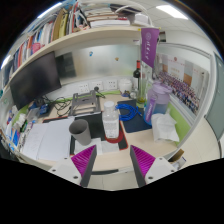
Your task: Pour water
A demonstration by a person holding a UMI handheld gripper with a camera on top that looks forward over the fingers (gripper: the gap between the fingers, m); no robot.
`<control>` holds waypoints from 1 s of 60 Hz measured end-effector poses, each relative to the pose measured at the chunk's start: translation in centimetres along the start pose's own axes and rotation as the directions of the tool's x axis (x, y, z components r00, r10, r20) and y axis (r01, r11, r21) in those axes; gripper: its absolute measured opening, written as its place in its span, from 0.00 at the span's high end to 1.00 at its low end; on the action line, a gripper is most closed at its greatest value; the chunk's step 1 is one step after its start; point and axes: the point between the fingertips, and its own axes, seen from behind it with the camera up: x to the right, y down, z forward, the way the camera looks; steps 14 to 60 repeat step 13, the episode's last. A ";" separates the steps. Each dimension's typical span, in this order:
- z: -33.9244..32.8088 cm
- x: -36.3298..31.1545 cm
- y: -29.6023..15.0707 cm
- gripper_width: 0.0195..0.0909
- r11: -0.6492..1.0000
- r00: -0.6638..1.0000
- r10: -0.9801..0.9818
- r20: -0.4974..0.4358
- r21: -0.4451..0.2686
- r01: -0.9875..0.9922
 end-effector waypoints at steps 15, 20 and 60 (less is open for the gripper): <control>-2.4 -1.0 -1.3 0.33 1.000 1.000 -0.011 0.015 0.021 0.011; -2.4 -1.0 -1.3 0.33 1.000 1.000 -0.011 0.015 0.021 0.011; -2.4 -1.0 -1.3 0.33 1.000 1.000 -0.011 0.015 0.021 0.011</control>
